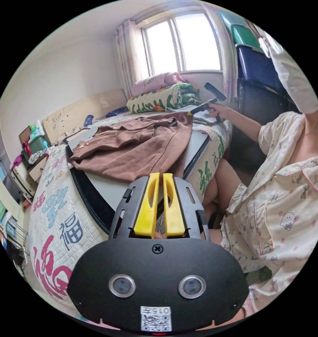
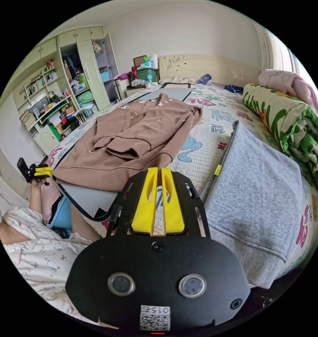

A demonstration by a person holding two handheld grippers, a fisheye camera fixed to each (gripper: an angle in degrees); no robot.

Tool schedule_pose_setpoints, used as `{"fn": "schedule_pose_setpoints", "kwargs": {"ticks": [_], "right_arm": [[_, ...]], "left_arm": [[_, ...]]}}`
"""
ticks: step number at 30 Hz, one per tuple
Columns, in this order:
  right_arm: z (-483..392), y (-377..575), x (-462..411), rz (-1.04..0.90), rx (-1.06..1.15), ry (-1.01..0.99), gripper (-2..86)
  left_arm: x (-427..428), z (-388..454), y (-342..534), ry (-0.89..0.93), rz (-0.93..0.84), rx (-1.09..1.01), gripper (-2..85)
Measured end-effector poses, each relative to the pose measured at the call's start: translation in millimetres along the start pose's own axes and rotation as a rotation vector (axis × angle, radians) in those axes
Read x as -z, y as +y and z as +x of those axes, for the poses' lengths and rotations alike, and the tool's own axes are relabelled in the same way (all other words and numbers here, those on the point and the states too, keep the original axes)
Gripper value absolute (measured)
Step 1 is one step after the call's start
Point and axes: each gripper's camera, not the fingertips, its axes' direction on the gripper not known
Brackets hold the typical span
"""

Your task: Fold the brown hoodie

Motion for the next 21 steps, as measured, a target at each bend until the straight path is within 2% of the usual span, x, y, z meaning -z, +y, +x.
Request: {"fn": "schedule_pose_setpoints", "kwargs": {"ticks": [4,8,13,16,21], "right_arm": [[-32,46,27,0.009,0.076,-0.088,1.0],[-61,99,49,0.071,0.153,-0.159,3.0],[-73,194,35,0.119,0.186,-0.06,11.0],[-82,239,13,0.091,0.202,0.058,15.4],[-107,277,2,0.224,0.222,0.155,14.5]], "left_arm": [[78,-9,-5,-0.173,0.095,0.053,0.6],[112,-17,-6,-0.257,0.087,0.111,0.5],[90,-37,3,-0.247,0.051,0.215,0.4],[97,-46,0,-0.227,0.112,0.281,0.5],[112,-55,-21,-0.202,0.181,0.331,0.5]]}}
